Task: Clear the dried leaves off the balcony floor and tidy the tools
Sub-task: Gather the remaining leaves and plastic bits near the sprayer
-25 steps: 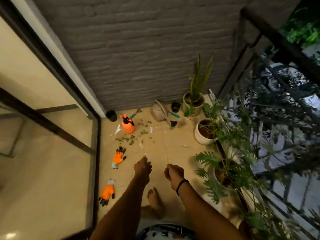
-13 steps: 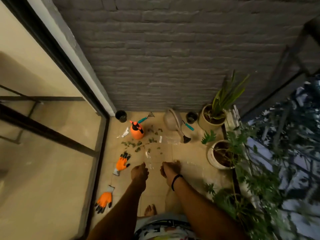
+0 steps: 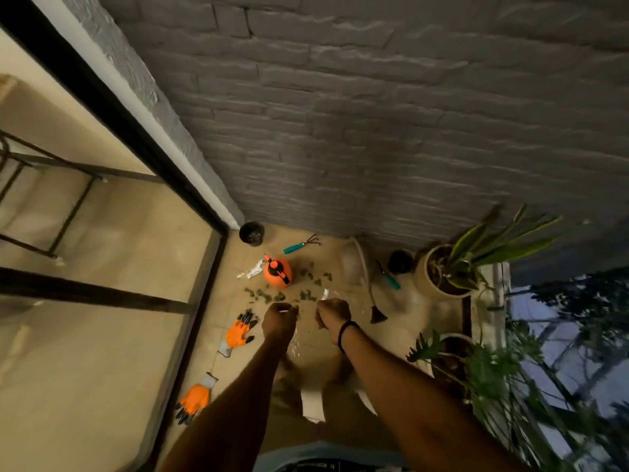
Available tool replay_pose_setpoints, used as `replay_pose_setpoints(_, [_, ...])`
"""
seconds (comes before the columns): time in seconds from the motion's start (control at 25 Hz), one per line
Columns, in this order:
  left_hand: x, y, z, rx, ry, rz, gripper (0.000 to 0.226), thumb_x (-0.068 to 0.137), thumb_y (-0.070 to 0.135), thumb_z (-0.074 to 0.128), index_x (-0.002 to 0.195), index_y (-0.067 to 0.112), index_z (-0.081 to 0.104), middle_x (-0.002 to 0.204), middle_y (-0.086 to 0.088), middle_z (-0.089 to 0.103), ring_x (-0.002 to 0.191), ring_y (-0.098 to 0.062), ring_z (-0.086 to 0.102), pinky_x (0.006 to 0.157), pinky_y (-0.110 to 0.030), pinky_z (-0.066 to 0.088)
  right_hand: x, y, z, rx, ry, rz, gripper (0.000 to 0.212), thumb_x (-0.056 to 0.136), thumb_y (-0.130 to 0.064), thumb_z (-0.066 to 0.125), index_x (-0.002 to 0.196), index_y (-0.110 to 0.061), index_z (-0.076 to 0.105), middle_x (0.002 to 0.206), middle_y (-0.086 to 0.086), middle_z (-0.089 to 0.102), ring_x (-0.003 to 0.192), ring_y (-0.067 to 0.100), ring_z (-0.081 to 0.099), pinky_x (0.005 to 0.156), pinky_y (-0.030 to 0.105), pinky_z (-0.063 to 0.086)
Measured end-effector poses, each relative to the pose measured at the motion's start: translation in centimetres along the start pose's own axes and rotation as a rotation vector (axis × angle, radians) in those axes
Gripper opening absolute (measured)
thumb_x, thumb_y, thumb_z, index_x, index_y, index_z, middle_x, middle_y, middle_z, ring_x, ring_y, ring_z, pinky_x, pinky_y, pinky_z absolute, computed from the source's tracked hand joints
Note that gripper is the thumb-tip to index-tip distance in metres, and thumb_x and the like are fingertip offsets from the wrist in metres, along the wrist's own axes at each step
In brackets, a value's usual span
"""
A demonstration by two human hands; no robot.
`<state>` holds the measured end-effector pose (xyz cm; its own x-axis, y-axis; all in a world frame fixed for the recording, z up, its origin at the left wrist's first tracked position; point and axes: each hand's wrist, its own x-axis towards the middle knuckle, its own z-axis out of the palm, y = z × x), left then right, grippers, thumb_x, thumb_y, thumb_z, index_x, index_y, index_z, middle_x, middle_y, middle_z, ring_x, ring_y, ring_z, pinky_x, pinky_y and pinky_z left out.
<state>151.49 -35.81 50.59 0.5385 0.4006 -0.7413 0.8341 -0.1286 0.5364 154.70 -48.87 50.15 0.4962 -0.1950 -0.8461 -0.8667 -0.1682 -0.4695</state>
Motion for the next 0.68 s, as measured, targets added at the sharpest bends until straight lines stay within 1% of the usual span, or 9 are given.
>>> replay_pose_setpoints(0.08, [2.1,0.5,0.4,0.092,-0.017,0.016,0.017,0.088,0.037,0.07,0.099,0.025,0.065,0.098,-0.009,0.073,0.096,-0.029,0.069,0.086,-0.049,0.059,1.1,-1.4,0.0,0.025,-0.001,0.01,0.022,0.086,-0.014,0.05,0.069,-0.01,0.064,0.057,0.007,0.059,0.052,0.02,0.052,0.053,0.029,0.042])
replay_pose_setpoints(0.2, [4.0,1.5,-0.1,0.18,-0.062,-0.014,0.024,0.09,0.038,0.069,0.106,0.021,0.063,0.1,-0.01,0.072,0.091,-0.029,0.068,0.081,-0.044,0.058,2.1,-2.9,0.1,0.017,0.016,0.033,0.02,0.087,-0.012,0.05,0.07,-0.009,0.061,0.058,0.006,0.055,0.048,0.017,0.047,0.048,0.024,0.037])
replay_pose_setpoints(0.28, [5.5,2.3,-0.5,0.227,-0.063,0.0,0.025,0.092,0.033,0.068,0.108,0.016,0.061,0.1,-0.012,0.072,0.091,-0.03,0.067,0.082,-0.04,0.057,3.4,-3.3,0.9,-0.02,0.025,0.042,0.019,0.084,-0.012,0.049,0.072,-0.007,0.063,0.058,0.008,0.057,0.047,0.016,0.05,0.048,0.025,0.042])
replay_pose_setpoints(0.36, [8.0,2.3,0.1,0.294,-0.068,0.009,0.027,0.092,0.032,0.068,0.112,0.014,0.063,0.109,-0.01,0.07,0.102,-0.031,0.064,0.084,-0.036,0.053,6.3,-3.0,1.9,-0.077,0.052,0.061,0.021,0.082,-0.015,0.052,0.075,-0.005,0.069,0.064,0.013,0.066,0.055,0.02,0.06,0.059,0.034,0.055])
replay_pose_setpoints(0.4, [9.6,2.1,0.7,0.33,-0.076,0.013,0.028,0.092,0.032,0.068,0.113,0.015,0.064,0.112,-0.01,0.069,0.104,-0.03,0.063,0.083,-0.035,0.051,8.0,-2.6,2.2,-0.085,0.065,0.068,0.02,0.083,-0.016,0.054,0.078,-0.007,0.071,0.068,0.012,0.069,0.059,0.021,0.062,0.065,0.037,0.057])
replay_pose_setpoints(0.48, [13.6,1.2,2.8,0.406,-0.106,0.009,0.031,0.091,0.037,0.066,0.115,0.018,0.062,0.112,-0.008,0.068,0.103,-0.028,0.063,0.081,-0.033,0.047,12.0,-2.1,3.0,0.013,0.091,0.099,0.012,0.086,-0.017,0.06,0.088,-0.014,0.071,0.073,0.008,0.072,0.062,0.018,0.064,0.067,0.033,0.056])
replay_pose_setpoints(0.52, [16.5,0.2,4.5,0.428,-0.119,0.0,0.033,0.091,0.04,0.065,0.117,0.021,0.061,0.111,-0.007,0.068,0.102,-0.027,0.063,0.083,-0.033,0.047,15.1,-1.4,3.5,0.049,0.109,0.115,0.01,0.087,-0.017,0.062,0.094,-0.015,0.07,0.079,0.007,0.073,0.065,0.017,0.066,0.066,0.03,0.057])
replay_pose_setpoints(0.6, [22.3,-1.8,8.3,0.451,-0.168,-0.004,0.04,0.089,0.041,0.064,0.124,0.023,0.057,0.11,-0.007,0.068,0.099,-0.026,0.066,0.09,-0.042,0.052,22.1,0.4,4.8,0.053,0.151,0.113,0.018,0.088,-0.022,0.067,0.105,-0.016,0.069,0.094,0.006,0.074,0.077,0.017,0.07,0.075,0.033,0.06])
replay_pose_setpoints(0.68, [28.8,-3.6,13.0,0.424,-0.197,0.034,0.049,0.091,0.025,0.067,0.136,0.015,0.053,0.123,-0.014,0.063,0.109,-0.03,0.063,0.094,-0.044,0.053,30.7,2.6,6.4,-0.003,0.187,0.113,0.033,0.087,-0.031,0.069,0.117,-0.016,0.066,0.11,0.004,0.071,0.095,0.022,0.069,0.089,0.04,0.057])
